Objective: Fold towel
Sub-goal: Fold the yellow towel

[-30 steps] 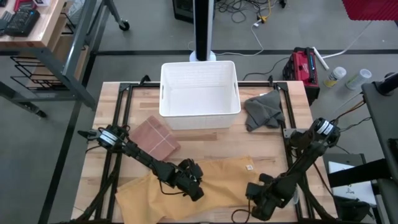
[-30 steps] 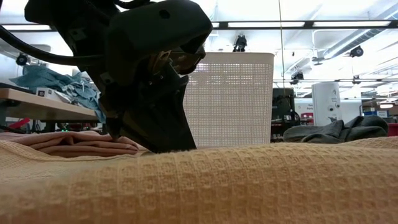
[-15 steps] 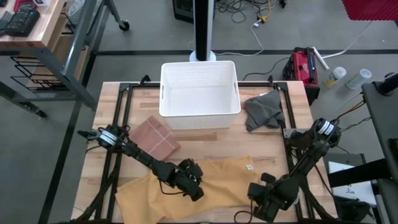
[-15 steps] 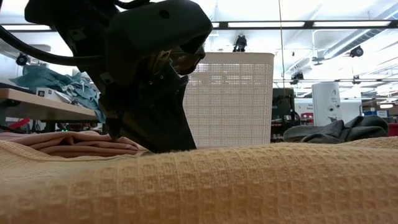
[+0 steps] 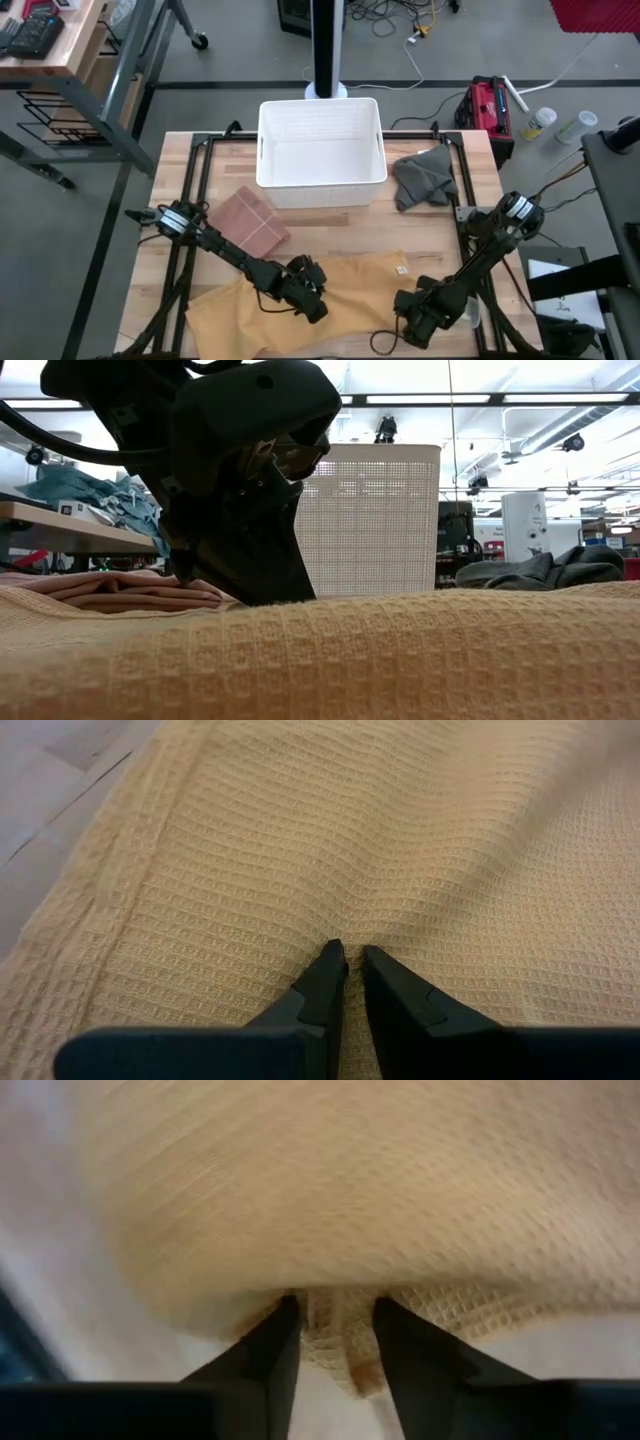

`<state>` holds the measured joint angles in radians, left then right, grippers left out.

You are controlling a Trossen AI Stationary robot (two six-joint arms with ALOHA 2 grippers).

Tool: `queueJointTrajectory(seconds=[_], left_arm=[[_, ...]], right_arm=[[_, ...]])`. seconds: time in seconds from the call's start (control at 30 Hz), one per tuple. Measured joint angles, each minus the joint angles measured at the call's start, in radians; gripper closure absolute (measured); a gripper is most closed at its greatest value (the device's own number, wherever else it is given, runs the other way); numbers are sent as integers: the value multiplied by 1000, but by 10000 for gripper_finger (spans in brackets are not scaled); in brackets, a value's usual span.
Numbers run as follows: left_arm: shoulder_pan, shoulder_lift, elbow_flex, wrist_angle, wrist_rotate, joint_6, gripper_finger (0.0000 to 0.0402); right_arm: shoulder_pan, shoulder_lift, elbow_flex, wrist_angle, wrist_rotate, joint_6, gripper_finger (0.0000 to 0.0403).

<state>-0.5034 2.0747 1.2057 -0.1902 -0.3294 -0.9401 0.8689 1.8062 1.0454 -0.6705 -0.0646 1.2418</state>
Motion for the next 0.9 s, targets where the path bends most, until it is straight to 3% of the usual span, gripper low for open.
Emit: queueJointTrajectory(seconds=[0.2, 0.43, 0.63, 0.9], left_arm=[[0, 0, 0, 0, -1, 0, 365], [0, 0, 0, 0, -1, 0, 365], [0, -1, -14, 13, -1, -15, 365], [3, -3, -30, 33, 2, -49, 365]], right_arm=[[18, -4, 28, 32, 2, -40, 390], [38, -16, 42, -62, 16, 33, 399], [87, -16, 42, -259, 56, 231, 400], [151, -17, 42, -270, 103, 404, 394]])
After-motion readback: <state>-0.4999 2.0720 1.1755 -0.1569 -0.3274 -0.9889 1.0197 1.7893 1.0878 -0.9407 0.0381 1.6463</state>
